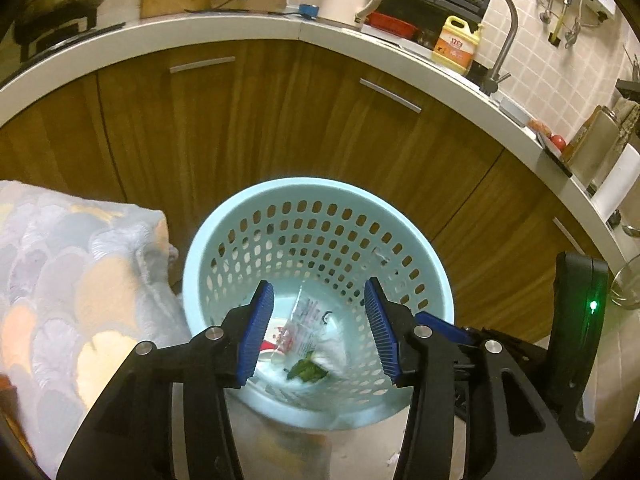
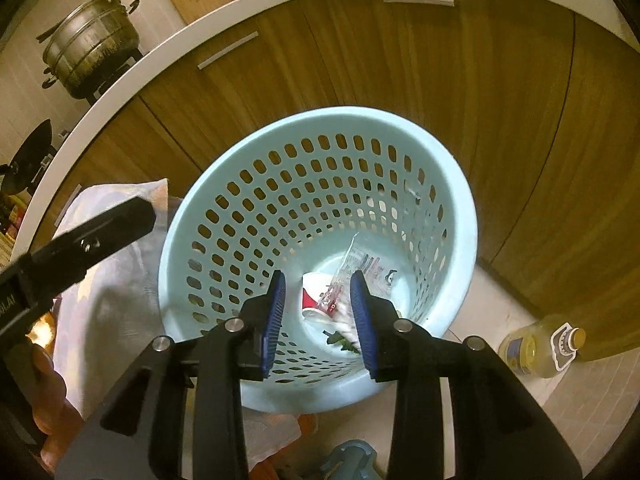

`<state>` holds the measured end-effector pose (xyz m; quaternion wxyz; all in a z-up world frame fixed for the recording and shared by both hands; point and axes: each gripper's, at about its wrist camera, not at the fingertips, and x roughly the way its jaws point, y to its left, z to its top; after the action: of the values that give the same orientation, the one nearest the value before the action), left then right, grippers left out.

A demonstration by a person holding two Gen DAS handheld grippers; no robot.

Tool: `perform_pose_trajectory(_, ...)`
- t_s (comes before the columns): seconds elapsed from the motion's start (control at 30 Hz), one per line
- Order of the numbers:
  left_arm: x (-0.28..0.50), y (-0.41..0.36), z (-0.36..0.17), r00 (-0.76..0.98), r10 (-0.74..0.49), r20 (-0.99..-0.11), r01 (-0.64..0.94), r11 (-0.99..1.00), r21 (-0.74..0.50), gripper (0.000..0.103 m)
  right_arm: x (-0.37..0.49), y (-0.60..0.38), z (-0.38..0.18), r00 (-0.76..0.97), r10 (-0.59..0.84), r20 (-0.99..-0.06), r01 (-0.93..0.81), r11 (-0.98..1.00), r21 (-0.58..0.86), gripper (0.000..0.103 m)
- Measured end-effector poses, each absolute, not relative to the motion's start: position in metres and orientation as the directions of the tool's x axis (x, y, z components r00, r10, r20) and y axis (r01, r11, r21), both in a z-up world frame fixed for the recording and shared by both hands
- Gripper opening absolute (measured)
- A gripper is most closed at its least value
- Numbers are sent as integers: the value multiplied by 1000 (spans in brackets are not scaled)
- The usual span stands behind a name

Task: Collect trash
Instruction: 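Move both tools back over the table toward the remaining items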

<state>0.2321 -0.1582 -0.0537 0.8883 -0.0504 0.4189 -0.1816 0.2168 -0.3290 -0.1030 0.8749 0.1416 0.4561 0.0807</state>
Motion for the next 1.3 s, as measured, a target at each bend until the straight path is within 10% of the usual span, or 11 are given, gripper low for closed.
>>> perform_pose_trajectory(0.7,97,-37,21,795,-226,-563,113,967,-227,46,145,-212,-12,641,460,-615,-368,887,280,31)
perform_pose_trajectory(1.3,-37,136,12,800,181,-573,-275,958,-83,78,73,-39,-24,498,642,-582,-655,719,233,31)
